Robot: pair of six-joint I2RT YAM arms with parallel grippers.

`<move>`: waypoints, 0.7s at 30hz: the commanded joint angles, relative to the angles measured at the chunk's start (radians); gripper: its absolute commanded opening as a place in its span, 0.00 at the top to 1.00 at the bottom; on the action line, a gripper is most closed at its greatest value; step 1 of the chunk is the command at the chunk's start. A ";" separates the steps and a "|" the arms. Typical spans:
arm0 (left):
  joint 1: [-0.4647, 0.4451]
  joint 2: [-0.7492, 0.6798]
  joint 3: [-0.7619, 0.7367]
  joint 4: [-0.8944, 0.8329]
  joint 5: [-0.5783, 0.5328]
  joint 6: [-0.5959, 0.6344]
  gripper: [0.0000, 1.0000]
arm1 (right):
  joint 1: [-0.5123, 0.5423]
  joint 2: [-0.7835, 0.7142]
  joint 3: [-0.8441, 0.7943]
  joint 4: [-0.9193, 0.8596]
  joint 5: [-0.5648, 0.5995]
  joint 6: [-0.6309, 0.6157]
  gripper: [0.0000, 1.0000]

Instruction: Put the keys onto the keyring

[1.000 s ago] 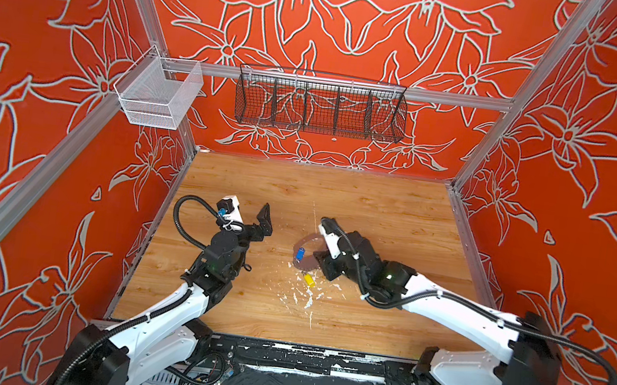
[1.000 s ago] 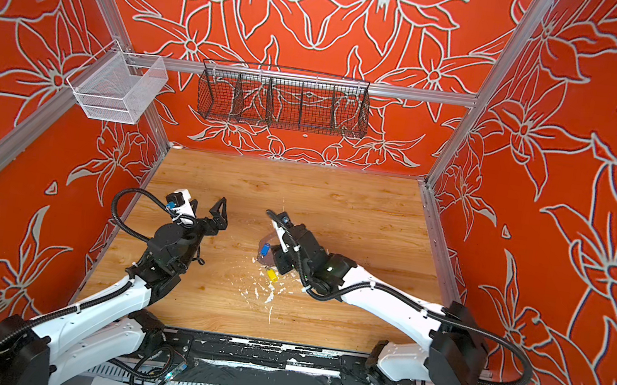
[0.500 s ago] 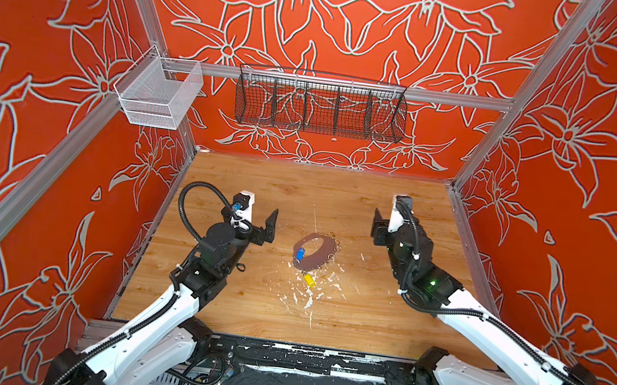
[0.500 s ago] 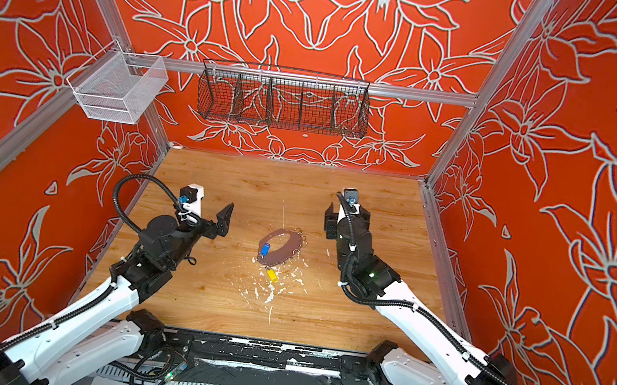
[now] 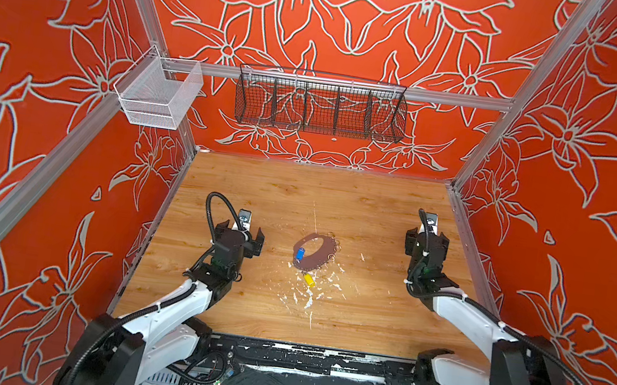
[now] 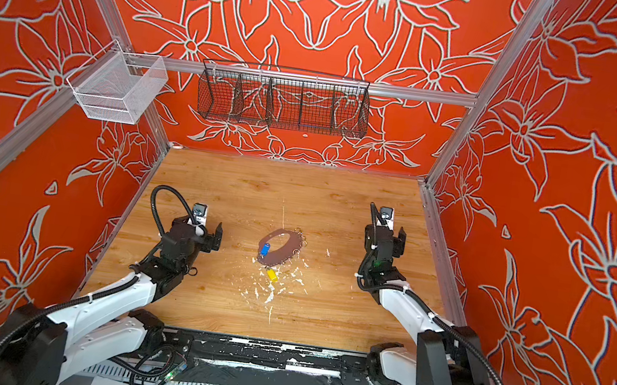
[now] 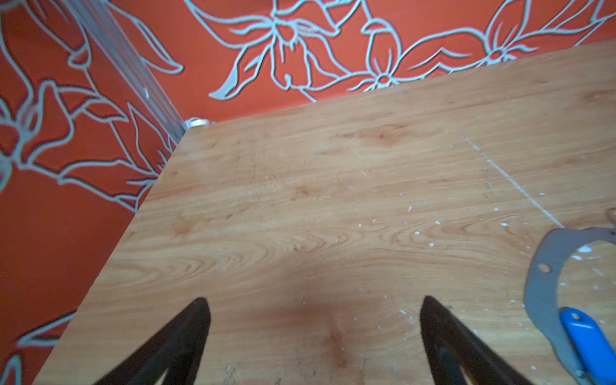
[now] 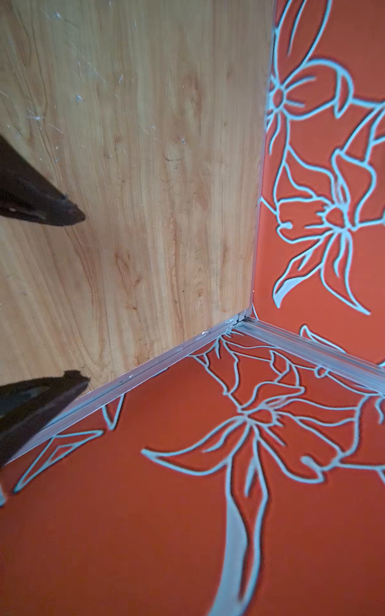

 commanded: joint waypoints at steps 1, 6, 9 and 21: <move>0.065 0.020 0.008 -0.002 -0.038 -0.093 0.03 | -0.023 0.024 -0.025 0.080 -0.003 0.007 0.27; 0.126 0.062 0.003 -0.003 -0.039 -0.169 0.03 | -0.036 -0.013 -0.062 0.071 0.020 0.015 0.26; 0.129 0.057 -0.013 0.026 -0.078 -0.171 0.03 | -0.042 -0.037 -0.072 0.049 -0.009 0.027 0.25; 0.155 0.284 0.111 0.027 -0.068 -0.168 0.02 | -0.051 0.023 -0.073 0.001 0.025 0.019 0.25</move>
